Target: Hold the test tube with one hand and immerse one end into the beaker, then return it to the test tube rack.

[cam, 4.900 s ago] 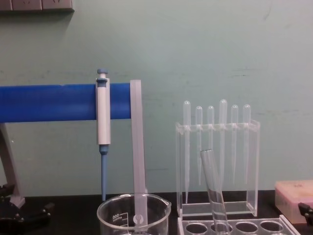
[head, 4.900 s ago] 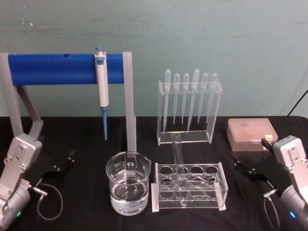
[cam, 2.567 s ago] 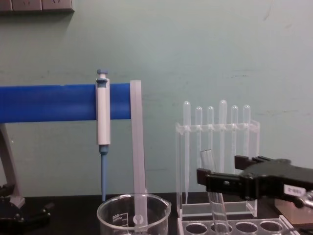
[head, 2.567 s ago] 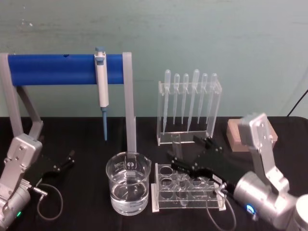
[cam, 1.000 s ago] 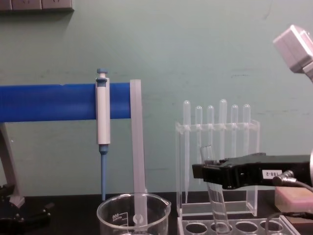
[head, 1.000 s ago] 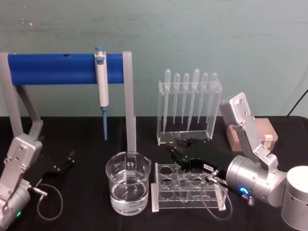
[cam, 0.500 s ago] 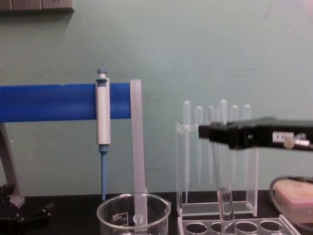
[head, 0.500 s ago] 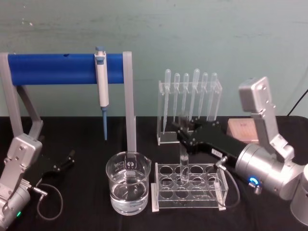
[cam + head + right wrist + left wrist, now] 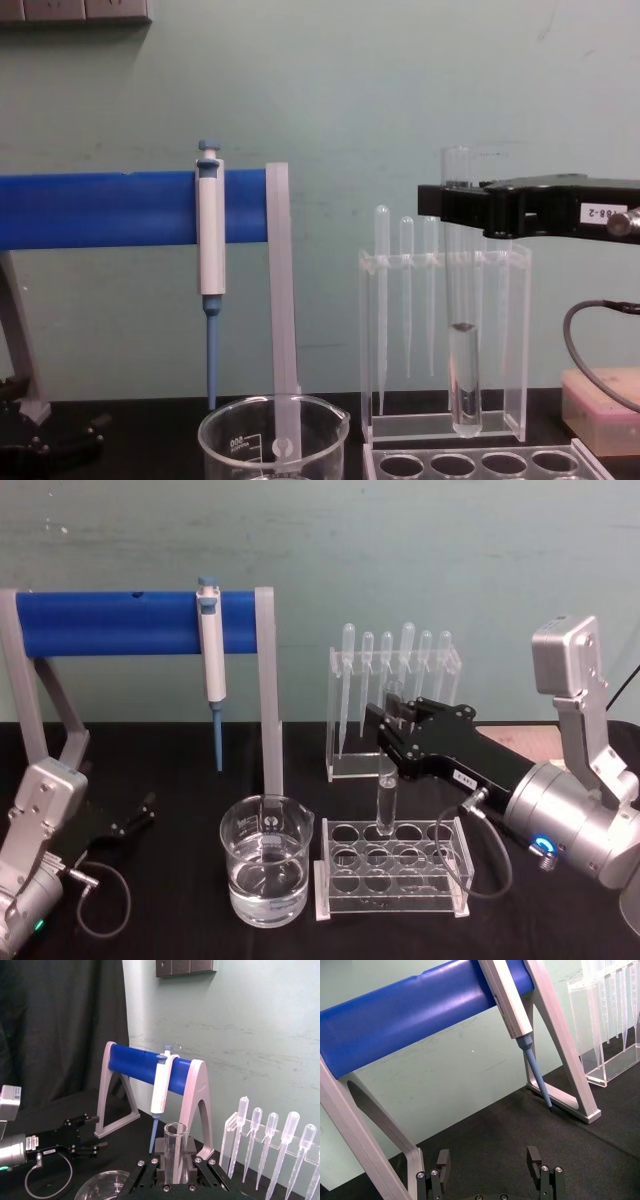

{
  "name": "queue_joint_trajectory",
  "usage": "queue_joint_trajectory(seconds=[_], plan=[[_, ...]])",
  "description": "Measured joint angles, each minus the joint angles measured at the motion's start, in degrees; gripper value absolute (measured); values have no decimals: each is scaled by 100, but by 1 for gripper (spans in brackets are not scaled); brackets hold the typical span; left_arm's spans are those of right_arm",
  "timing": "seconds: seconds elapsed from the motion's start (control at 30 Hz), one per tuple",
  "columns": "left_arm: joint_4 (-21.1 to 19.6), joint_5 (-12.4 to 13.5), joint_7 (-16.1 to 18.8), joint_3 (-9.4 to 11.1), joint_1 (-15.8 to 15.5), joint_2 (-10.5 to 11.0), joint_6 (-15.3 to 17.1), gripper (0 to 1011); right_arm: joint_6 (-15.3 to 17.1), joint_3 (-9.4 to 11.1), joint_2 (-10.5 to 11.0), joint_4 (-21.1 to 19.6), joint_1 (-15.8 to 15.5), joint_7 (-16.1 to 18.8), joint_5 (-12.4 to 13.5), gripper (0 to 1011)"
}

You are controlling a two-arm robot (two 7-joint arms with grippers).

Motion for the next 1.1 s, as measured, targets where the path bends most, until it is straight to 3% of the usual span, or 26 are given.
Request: queue_joint_trajectory(seconds=[0.33, 0.5, 0.9, 1.1], plan=[[0, 0, 0, 0, 0, 0, 0, 1000, -39, -68, -20, -27, 7, -7, -28, 225], [0, 0, 0, 0, 0, 0, 0, 1000, -103, -205, -105, -86, 65, -5, -139, 225], [0, 0, 0, 0, 0, 0, 0, 1000, -187, -599, -504, -42, 403, 82, -281, 224], [0, 0, 0, 0, 0, 0, 0, 1000, -225, -783, -712, 175, 519, 95, -358, 224]])
